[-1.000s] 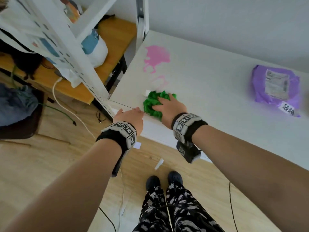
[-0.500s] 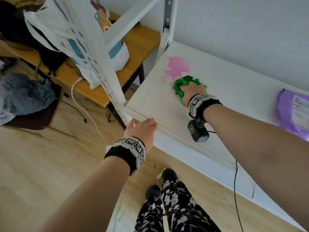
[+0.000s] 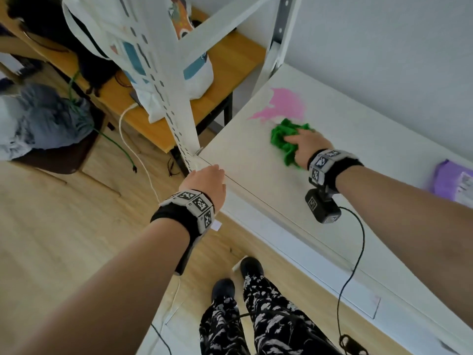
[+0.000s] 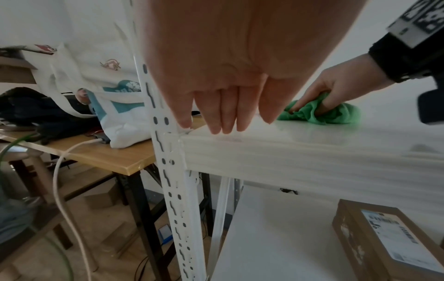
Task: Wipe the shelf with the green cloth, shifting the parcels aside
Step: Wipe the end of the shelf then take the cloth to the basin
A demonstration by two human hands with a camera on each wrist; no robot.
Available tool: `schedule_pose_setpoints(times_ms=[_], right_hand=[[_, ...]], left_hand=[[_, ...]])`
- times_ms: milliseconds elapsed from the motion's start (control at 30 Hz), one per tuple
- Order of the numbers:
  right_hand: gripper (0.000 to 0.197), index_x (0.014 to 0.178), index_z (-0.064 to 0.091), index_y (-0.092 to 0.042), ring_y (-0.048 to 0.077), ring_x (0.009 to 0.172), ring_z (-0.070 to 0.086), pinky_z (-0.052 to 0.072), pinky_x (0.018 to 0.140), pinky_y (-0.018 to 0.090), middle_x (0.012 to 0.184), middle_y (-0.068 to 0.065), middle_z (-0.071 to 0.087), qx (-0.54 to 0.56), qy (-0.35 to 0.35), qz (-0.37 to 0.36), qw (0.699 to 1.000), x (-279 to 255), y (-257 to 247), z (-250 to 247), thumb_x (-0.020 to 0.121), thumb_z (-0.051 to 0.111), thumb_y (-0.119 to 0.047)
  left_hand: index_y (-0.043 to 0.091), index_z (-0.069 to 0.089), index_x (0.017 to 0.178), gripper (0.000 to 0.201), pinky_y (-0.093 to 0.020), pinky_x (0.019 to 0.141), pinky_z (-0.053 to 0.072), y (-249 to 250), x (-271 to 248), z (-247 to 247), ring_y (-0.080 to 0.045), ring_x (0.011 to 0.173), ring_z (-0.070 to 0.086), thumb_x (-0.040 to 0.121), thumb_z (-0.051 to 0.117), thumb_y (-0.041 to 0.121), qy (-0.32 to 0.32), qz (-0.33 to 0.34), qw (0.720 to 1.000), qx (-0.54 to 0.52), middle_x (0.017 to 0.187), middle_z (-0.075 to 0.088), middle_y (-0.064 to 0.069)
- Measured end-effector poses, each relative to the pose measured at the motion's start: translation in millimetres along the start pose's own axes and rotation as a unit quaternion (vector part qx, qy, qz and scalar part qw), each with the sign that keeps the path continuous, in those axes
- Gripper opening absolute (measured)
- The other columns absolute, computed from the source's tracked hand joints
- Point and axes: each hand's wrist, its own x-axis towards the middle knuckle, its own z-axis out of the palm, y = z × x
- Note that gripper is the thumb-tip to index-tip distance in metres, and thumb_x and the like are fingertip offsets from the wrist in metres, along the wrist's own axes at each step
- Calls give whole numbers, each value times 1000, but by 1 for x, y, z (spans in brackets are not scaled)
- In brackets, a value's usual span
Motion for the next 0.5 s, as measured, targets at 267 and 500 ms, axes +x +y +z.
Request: schedule_pose_setpoints(times_ms=[267,500], right_hand=[[48,138,46,-27,33,133,38,36,108,41,142,6,45,-83,-17,-115,990,-2,-80,4,93,43,-13],[64,144,33,-40,33,148,5,21,118,50,161,-4,13,-87,-51,-196,975,12,-62,7,92,41,-4]], left_hand=[[7,29,145,51,-38,116,30,-12,19,4,-23,143,28,99,39,26,29,-47,998,-22,157,21,-4],[6,47,128,34,-42,99,48,-6,34,-11,-26,128,47,96,41,14,28,-76,997,12,143,37,-5]])
